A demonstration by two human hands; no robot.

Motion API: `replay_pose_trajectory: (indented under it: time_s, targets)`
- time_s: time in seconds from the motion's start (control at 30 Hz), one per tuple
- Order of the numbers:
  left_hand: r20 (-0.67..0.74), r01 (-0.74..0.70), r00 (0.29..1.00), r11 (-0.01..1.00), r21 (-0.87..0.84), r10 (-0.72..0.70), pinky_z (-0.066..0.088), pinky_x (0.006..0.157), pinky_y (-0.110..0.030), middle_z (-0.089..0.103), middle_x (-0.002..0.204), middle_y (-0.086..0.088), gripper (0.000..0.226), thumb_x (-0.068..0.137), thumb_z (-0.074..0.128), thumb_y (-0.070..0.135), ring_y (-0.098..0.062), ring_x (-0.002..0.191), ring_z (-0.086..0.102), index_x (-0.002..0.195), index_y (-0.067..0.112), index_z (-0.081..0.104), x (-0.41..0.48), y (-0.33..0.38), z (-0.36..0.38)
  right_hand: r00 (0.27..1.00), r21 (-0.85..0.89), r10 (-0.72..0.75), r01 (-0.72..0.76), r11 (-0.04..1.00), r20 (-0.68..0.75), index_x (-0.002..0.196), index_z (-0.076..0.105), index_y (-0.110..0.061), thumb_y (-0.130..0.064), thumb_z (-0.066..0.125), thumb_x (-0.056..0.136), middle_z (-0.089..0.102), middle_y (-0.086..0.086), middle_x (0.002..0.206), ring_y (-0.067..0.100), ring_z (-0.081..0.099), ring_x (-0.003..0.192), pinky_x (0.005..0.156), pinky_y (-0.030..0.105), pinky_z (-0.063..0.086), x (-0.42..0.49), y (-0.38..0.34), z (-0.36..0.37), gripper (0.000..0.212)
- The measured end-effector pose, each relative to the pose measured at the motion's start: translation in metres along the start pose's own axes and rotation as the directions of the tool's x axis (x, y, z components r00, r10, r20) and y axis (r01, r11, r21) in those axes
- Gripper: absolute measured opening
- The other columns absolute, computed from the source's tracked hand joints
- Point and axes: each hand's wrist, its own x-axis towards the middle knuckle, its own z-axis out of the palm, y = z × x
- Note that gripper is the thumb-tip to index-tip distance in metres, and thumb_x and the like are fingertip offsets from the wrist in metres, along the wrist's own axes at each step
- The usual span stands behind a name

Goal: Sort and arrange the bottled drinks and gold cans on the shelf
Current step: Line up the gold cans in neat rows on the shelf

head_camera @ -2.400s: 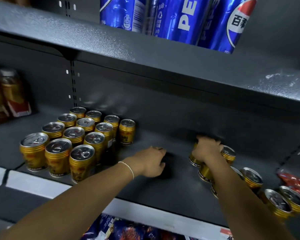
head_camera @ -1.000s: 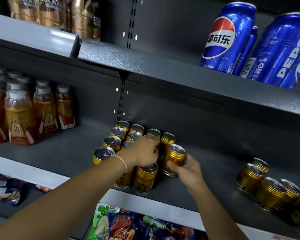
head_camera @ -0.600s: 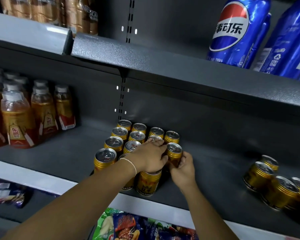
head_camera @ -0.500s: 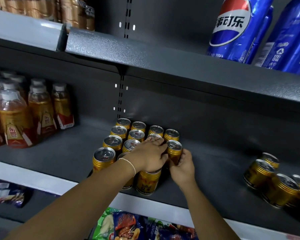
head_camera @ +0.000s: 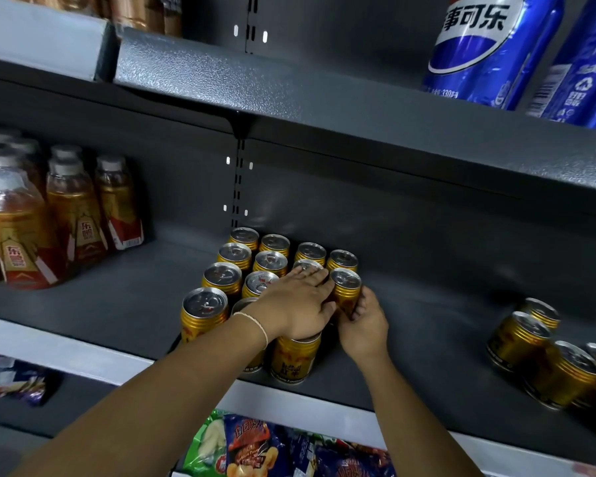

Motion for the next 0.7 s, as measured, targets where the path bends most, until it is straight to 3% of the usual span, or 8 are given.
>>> replay_pose_trajectory:
  time_s: [0.27,0.43,0.57,0.63,0.7]
  targets:
    - [0.012,0.006,1.0,1.0,-0.01,-0.006,-0.003,0.12,-0.033,-0.001,0.164,-0.003,0.064,0.102,0.021,0.05,-0.019,0.15,-0.003,0.156,0.017,0.009,-0.001,0.001,-0.002,0.999,-0.094,-0.033,0.033,0.995,0.004,0.137,0.051,-0.017,-0.013,0.073,0.084,0.062,0.007,0.125,0.025,0.058,0.119,0.102,0.049,0.048,-0.004,-0.001,0.001,0.057]
    - [-0.007,0.017,1.0,1.0,-0.016,-0.017,-0.003,0.118,-0.028,0.003,0.164,-0.005,0.065,0.103,0.024,0.047,-0.018,0.15,0.001,0.155,0.011,0.011,-0.004,0.003,-0.005,0.999,-0.184,-0.052,0.05,0.982,-0.005,0.132,0.053,-0.019,-0.021,0.074,0.084,0.063,0.004,0.121,0.024,0.059,0.115,0.099,0.043,0.049,-0.009,-0.01,-0.002,0.052]
    - [0.006,0.031,1.0,0.997,-0.07,-0.031,-0.002,0.117,-0.028,0.006,0.164,-0.005,0.064,0.103,0.024,0.047,-0.018,0.15,0.003,0.155,0.012,0.012,-0.004,0.004,-0.006,0.994,-0.195,0.054,-0.036,0.98,0.091,0.128,0.055,-0.02,-0.026,0.076,0.08,0.067,-0.003,0.117,0.018,0.062,0.109,0.097,0.037,0.05,-0.004,-0.021,-0.014,0.052]
    - [-0.008,0.053,0.998,0.986,-0.155,-0.055,0.003,0.118,-0.029,0.011,0.163,-0.006,0.061,0.103,0.027,0.043,-0.02,0.15,0.007,0.155,0.012,0.016,-0.003,0.004,-0.007,0.986,-0.114,0.157,-0.149,0.982,0.058,0.143,0.043,-0.014,-0.018,0.073,0.083,0.06,0.0,0.127,0.018,0.059,0.117,0.106,0.039,0.045,-0.002,-0.025,-0.026,0.067]
    - [-0.025,0.077,0.996,0.965,-0.249,-0.086,0.012,0.118,-0.031,0.019,0.162,-0.006,0.056,0.103,0.032,0.037,-0.022,0.149,0.014,0.153,0.013,0.025,-0.003,0.002,-0.01,0.981,-0.108,0.192,-0.192,0.975,-0.015,0.146,0.039,-0.01,-0.012,0.069,0.087,0.057,0.008,0.13,0.018,0.056,0.117,0.108,0.037,0.043,-0.001,-0.026,-0.044,0.066]
